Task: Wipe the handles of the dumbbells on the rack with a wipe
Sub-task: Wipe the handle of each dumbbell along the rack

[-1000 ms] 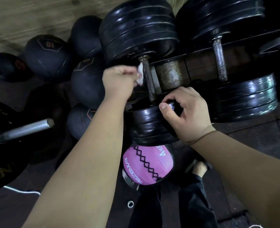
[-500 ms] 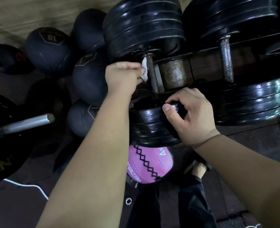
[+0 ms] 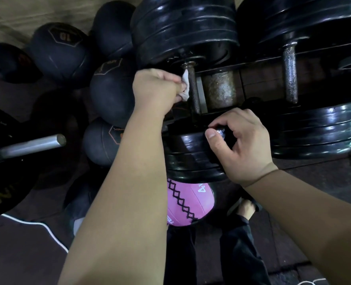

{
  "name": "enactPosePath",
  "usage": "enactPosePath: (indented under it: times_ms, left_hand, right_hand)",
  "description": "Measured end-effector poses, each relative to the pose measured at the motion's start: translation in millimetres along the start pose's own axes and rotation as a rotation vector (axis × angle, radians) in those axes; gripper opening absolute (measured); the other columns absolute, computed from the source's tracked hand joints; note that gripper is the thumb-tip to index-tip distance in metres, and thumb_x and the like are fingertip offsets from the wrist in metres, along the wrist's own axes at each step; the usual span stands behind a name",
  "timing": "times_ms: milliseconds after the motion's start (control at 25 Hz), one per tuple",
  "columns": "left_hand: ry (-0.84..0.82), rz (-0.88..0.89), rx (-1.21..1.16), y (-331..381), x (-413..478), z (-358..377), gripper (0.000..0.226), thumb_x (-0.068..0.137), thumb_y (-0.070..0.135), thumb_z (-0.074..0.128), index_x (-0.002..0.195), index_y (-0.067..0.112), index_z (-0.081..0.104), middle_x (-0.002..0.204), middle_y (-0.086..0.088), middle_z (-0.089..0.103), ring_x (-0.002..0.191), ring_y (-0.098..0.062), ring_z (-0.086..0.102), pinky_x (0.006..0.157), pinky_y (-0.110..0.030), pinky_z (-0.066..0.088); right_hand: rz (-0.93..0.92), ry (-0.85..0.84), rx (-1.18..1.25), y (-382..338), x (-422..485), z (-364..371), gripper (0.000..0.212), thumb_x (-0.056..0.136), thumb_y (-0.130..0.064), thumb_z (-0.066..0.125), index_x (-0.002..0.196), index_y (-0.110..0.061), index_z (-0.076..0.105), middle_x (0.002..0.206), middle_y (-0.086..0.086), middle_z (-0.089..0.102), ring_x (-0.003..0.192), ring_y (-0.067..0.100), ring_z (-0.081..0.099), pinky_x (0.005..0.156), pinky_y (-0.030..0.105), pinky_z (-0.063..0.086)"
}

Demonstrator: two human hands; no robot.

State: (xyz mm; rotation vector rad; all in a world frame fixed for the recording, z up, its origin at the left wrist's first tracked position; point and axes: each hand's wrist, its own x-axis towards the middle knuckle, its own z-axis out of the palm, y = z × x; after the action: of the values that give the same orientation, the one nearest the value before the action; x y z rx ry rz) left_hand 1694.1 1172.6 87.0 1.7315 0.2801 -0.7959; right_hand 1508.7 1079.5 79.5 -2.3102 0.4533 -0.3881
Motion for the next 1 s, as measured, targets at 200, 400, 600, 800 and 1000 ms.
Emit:
enactPosePath:
  times_ms: [200,400,600,800,1000]
  left_hand:
    - [-0.222,-0.117,0.501,-15,-25,-4,0.031,0.087,-0.002,0.080,0.065,0.018,0.070,0.069,-0.007,0.072,0.064,-0.015,0.068,0.055,-0.019,0.055]
    - [0.090,0.048,-0.026,-11,-5,2,0.028,0.081,-0.010,0.082,0.068,0.013,0.072,0.062,-0.003,0.073,0.067,-0.020,0.075,0.076,-0.037,0.067]
    - [-0.001,0.062,0.226,-20,-15,3,0.023,0.082,-0.007,0.081,0.071,0.013,0.075,0.086,-0.017,0.079,0.085,-0.033,0.080,0.085,-0.047,0.066]
    - [-0.065,0.045,0.488,-21,-36,-6,0.011,0.078,0.010,0.090,0.078,0.016,0.081,0.080,-0.009,0.080,0.086,-0.027,0.079,0.090,-0.041,0.064]
    - [0.040,0.123,0.105,-12,-74,15,0.005,0.088,0.004,0.081,0.090,0.004,0.076,0.089,-0.021,0.079,0.086,-0.036,0.079,0.082,-0.046,0.066]
  right_hand:
    - [-0.013,0.004,0.002,1,-1,0,0.032,0.091,-0.038,0.058,0.089,-0.010,0.072,0.089,0.000,0.069,0.086,0.027,0.061,0.082,0.051,0.050]
    - [0.000,-0.001,0.007,-1,0,-1,0.031,0.091,-0.039,0.058,0.089,-0.012,0.073,0.087,0.000,0.069,0.085,0.027,0.061,0.082,0.050,0.050]
    - [-0.013,0.004,0.028,2,0,-1,0.032,0.091,-0.040,0.058,0.090,-0.012,0.074,0.088,0.001,0.069,0.085,0.025,0.060,0.083,0.047,0.049]
    - [-0.005,-0.005,0.064,-1,2,-5,0.031,0.090,-0.041,0.059,0.087,-0.014,0.073,0.086,-0.003,0.068,0.086,0.023,0.060,0.086,0.045,0.048]
    - [0.255,-0.032,0.365,-12,9,-19,0.026,0.086,-0.035,0.073,0.105,-0.020,0.065,0.089,-0.015,0.065,0.092,0.001,0.062,0.094,0.029,0.050]
